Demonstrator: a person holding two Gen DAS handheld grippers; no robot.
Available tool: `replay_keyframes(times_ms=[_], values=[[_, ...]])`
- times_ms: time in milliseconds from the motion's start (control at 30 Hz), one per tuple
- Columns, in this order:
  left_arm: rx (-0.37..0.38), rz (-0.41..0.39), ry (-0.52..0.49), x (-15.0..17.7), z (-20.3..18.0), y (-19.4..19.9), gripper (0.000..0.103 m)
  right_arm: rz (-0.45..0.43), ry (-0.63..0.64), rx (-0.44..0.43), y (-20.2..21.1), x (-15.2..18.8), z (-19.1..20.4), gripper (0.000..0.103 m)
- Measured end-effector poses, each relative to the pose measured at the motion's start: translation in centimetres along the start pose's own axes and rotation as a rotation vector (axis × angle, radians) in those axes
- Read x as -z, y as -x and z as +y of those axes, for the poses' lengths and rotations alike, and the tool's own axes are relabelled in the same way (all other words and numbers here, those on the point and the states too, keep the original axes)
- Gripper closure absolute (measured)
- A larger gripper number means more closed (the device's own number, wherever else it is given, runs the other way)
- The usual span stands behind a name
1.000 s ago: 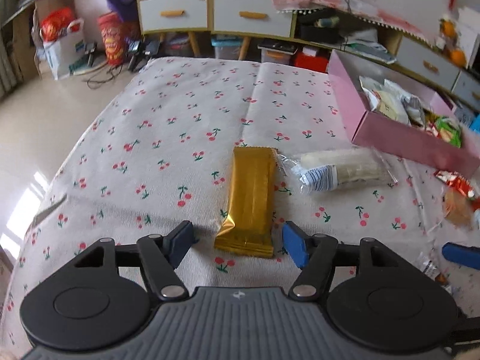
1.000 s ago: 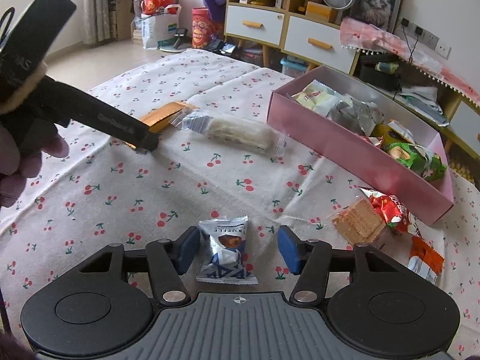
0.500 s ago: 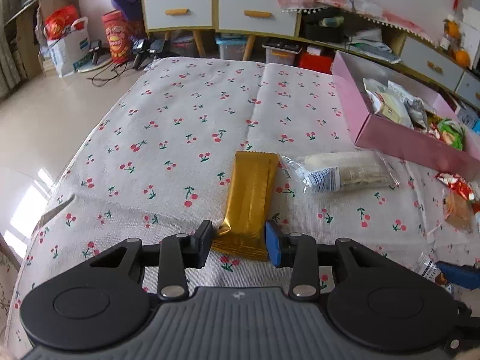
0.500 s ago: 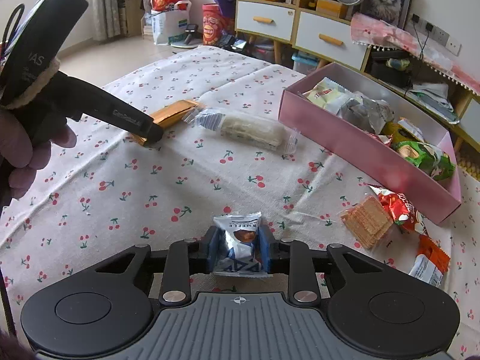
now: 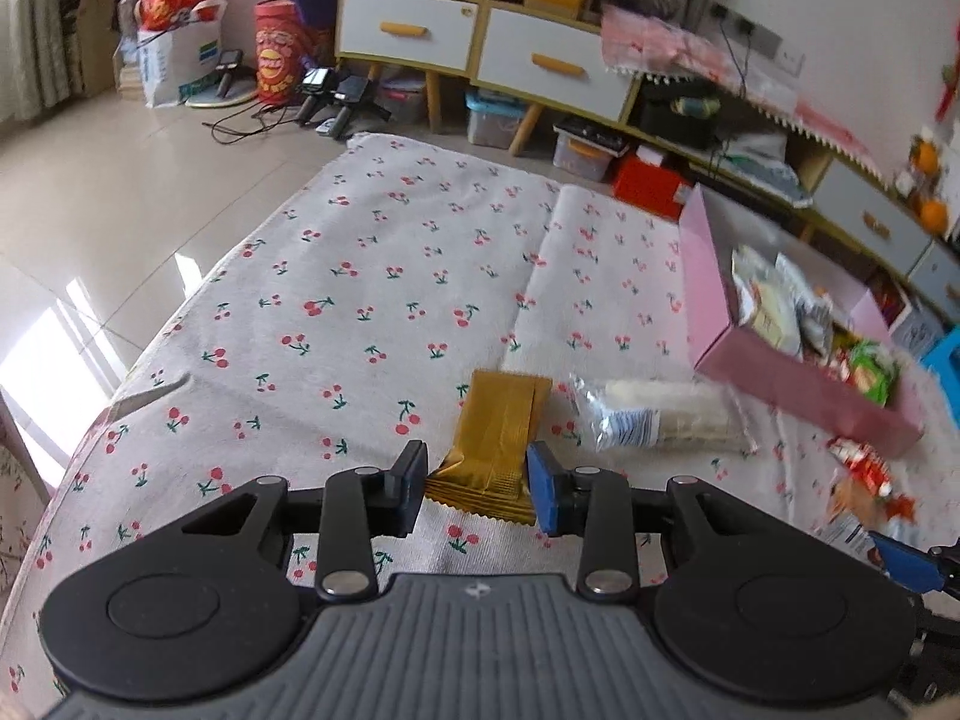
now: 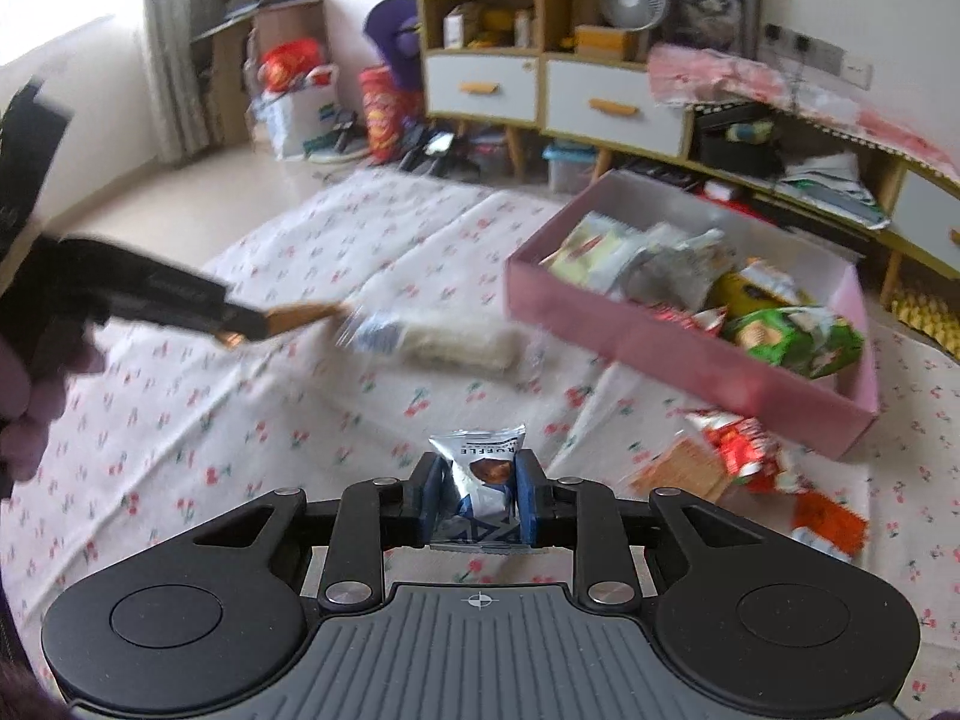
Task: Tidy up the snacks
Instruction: 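Carry both held snacks into the pink box and open both tools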
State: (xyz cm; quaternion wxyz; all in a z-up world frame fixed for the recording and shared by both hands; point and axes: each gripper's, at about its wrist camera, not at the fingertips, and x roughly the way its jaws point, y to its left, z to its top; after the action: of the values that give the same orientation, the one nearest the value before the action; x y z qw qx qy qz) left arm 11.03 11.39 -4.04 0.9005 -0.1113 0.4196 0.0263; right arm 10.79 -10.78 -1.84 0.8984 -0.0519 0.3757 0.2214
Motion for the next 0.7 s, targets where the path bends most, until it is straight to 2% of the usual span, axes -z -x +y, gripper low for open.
replay_keyframes(times_ms=[167,333,533,700], values=[[0.063,-0.004,0.077,-0.6,0.0,0.4,0.071,-0.057,-0.096,0.032,1.3,-1.4,-2.9,0.079],[0.113,-0.024,0.105,-1.3,-0.8,0.7,0.072,-0.098,-0.199,0.054,2.4,-2.4,-6.1,0.079],[0.126,-0.061,0.118,-2.0,-1.2,1.8,0.073,-0.124,-0.318,0.087,2.8,-2.9,-10.1,0.079],[0.116,-0.103,0.123,-2.6,-1.0,3.1,0.073,-0.119,-0.403,0.079,2.8,-2.5,-12.2,0.079]])
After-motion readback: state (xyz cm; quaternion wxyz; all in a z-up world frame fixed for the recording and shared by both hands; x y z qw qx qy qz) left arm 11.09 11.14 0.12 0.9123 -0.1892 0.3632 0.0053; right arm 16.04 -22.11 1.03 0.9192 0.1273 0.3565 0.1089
